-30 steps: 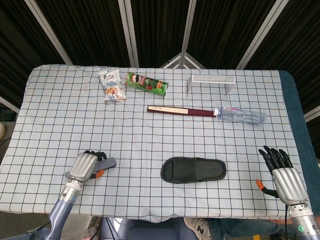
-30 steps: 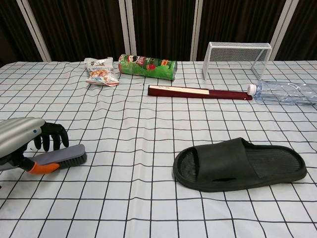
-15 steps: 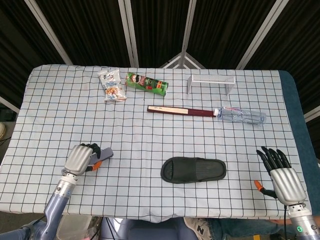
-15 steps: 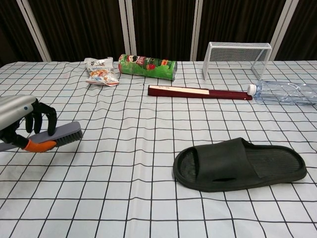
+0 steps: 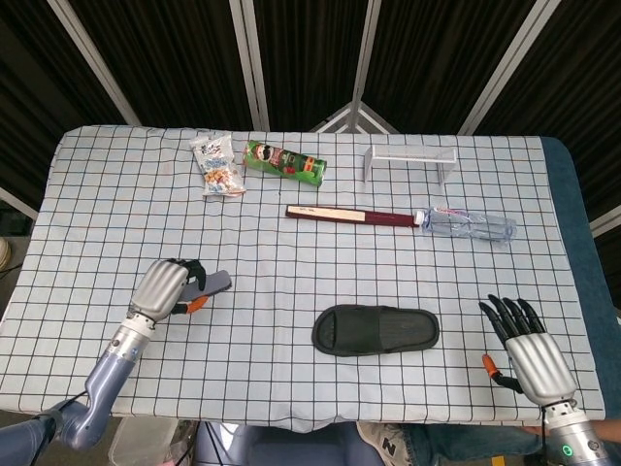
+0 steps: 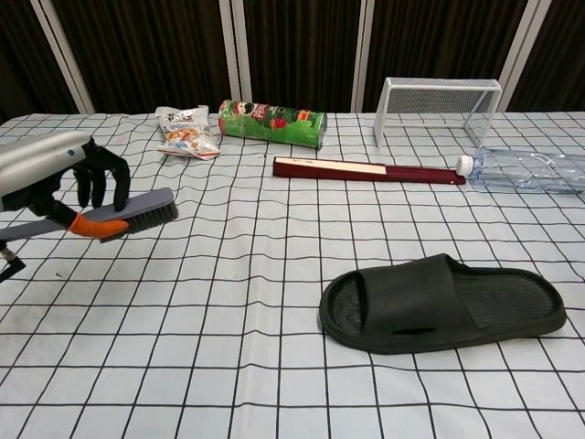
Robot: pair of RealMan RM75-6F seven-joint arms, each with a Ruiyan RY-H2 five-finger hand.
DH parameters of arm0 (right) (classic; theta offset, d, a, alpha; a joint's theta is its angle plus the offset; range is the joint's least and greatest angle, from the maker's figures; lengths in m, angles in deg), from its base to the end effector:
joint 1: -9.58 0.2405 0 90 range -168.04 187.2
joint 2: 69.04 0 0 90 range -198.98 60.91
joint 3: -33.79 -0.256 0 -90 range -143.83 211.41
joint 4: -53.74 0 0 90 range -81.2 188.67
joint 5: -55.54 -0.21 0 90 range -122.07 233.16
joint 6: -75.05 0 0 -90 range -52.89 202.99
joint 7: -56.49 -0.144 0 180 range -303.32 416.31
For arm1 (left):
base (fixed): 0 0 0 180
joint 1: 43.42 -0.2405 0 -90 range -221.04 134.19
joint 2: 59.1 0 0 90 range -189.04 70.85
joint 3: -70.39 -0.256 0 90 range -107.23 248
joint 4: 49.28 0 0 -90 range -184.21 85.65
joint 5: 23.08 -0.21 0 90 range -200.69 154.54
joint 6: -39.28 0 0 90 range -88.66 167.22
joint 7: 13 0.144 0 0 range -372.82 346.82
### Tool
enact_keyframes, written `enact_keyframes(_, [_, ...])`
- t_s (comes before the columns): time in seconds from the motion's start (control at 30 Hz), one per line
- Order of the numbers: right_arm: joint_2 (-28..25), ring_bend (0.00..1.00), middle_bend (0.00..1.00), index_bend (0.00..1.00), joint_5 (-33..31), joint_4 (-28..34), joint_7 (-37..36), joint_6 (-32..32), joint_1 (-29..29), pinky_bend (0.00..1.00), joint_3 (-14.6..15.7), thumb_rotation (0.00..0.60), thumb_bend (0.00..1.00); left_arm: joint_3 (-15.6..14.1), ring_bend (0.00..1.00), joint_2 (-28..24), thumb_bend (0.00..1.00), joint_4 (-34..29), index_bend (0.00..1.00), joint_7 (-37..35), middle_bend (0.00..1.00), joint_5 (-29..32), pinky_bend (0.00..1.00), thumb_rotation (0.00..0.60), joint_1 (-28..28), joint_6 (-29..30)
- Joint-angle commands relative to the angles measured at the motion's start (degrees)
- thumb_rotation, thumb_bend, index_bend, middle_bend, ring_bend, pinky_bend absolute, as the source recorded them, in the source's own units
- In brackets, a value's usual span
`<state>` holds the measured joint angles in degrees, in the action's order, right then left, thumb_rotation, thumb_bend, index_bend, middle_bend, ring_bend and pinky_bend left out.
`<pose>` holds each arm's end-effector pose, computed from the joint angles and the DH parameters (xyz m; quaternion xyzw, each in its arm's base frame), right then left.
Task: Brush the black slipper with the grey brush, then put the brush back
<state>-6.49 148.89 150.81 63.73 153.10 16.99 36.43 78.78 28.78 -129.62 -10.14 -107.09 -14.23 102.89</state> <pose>-0.2866 -0.1679 0.1253 0.6966 -0.3763 0.3368 0.5096 -0.2020 0.3030 0.0061 -0.7021 -0.3845 -0.4401 0.4068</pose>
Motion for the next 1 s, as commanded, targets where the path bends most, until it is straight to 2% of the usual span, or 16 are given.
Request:
enact_keyframes(0.03, [0.2, 0.00, 0.00, 0.00, 1.1, 1.4, 2.7, -3.0, 0.8, 0.00, 1.8, 0.534, 0.61, 0.7, 0.56, 0.6, 0.87, 2.5, 0.59, -7.0, 0.65, -2.9, 0.53, 0.600, 4.5, -3.7])
enact_keyframes(0.33, [1.3, 0.00, 0.00, 0.00, 4.8, 4.9, 9.4, -10.8, 4.7, 0.00, 4.0, 0.561, 0.68, 1.8, 0.56, 2.1, 0.87, 5.7, 0.59, -18.4, 0.64, -7.5, 0.53, 0.600, 12.5, -7.5])
enact_keyframes(0.53, [3.6, 0.00, 0.02, 0.00, 7.7, 6.3, 11.5, -14.6, 6.9, 0.00, 5.3, 0.562, 0.68, 2.8, 0.56, 2.8, 0.87, 7.3, 0.58, -22.3, 0.64, -8.0, 0.53, 0.600, 17.7, -11.0])
enact_keyframes(1.0, [10.6, 0.00, 0.01, 0.00, 7.5, 4.5, 8.3, -17.3, 11.1, 0.00, 2.4, 0.565, 0.68, 2.6, 0.56, 7.2, 0.87, 11.6, 0.57, -25.6, 0.64, -5.6, 0.53, 0.600, 24.7, -17.5])
